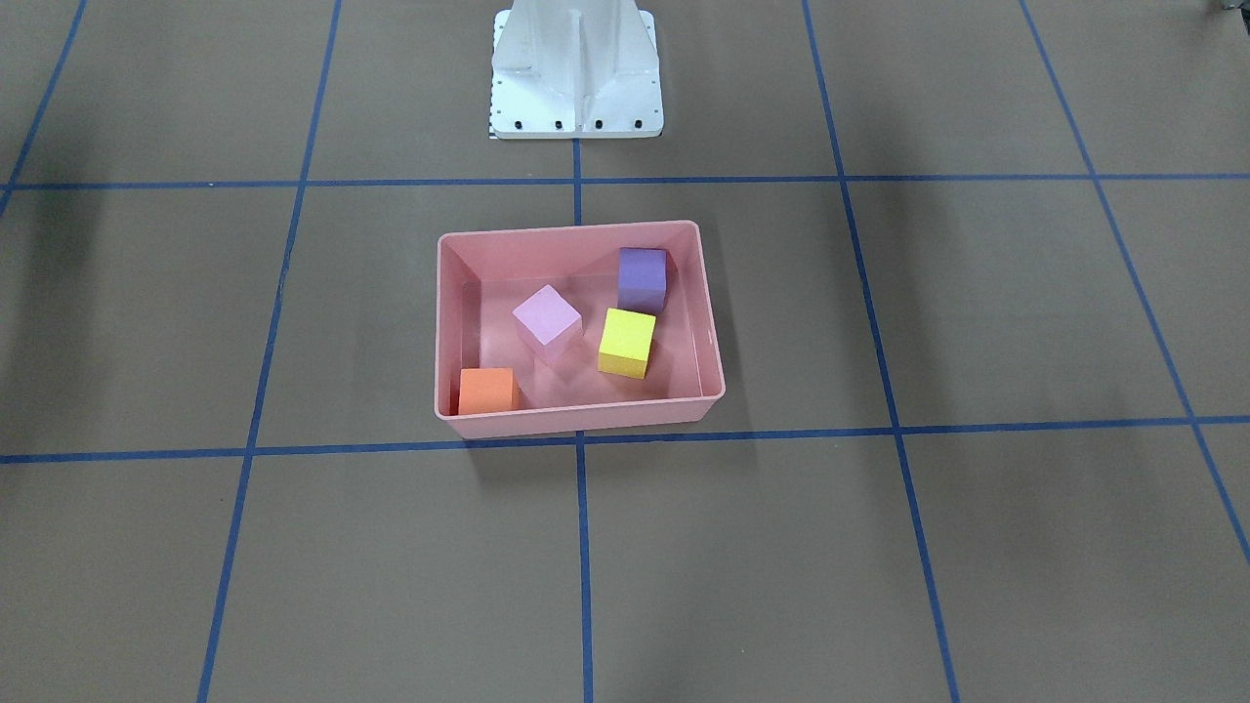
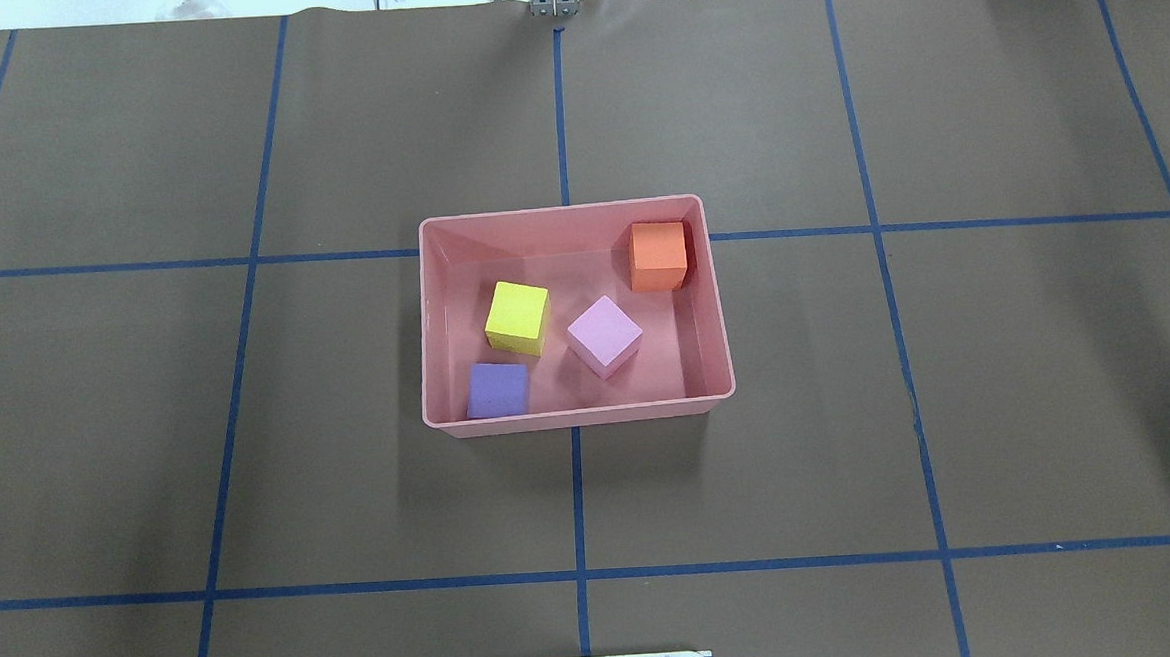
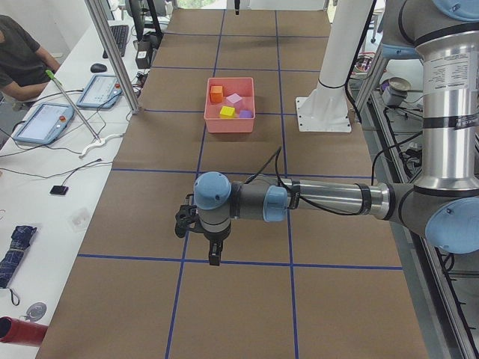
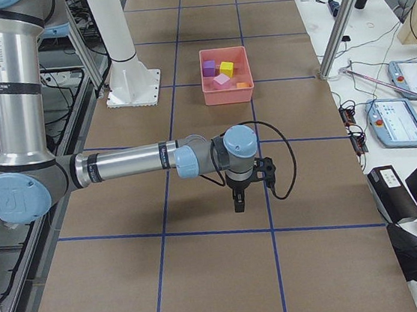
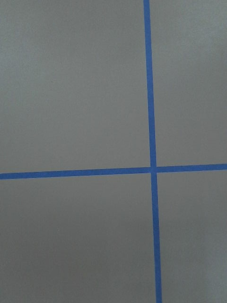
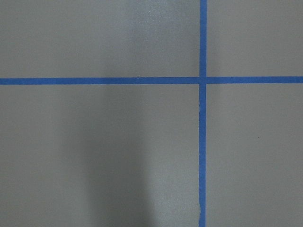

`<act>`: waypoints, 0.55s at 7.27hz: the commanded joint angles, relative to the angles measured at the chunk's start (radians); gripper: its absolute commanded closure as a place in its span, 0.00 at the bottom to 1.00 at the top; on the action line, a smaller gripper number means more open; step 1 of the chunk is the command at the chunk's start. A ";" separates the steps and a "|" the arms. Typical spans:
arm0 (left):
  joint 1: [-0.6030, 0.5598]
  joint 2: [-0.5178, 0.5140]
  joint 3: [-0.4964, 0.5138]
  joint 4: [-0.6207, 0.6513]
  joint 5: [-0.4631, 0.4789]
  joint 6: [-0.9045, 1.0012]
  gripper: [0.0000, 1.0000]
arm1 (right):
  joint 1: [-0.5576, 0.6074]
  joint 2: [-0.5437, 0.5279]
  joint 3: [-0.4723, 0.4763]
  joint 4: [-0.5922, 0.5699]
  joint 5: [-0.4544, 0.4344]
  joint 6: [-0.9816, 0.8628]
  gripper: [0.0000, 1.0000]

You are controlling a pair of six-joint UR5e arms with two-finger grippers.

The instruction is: Place blocks into pink bin with both arms

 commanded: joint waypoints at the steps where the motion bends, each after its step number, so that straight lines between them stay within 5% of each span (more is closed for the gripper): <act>1: 0.001 0.000 -0.001 0.000 0.000 -0.002 0.00 | -0.002 0.000 0.000 0.000 0.000 0.002 0.00; 4: 0.003 0.000 -0.001 0.000 0.000 -0.004 0.00 | -0.002 0.006 0.003 0.000 0.002 0.004 0.00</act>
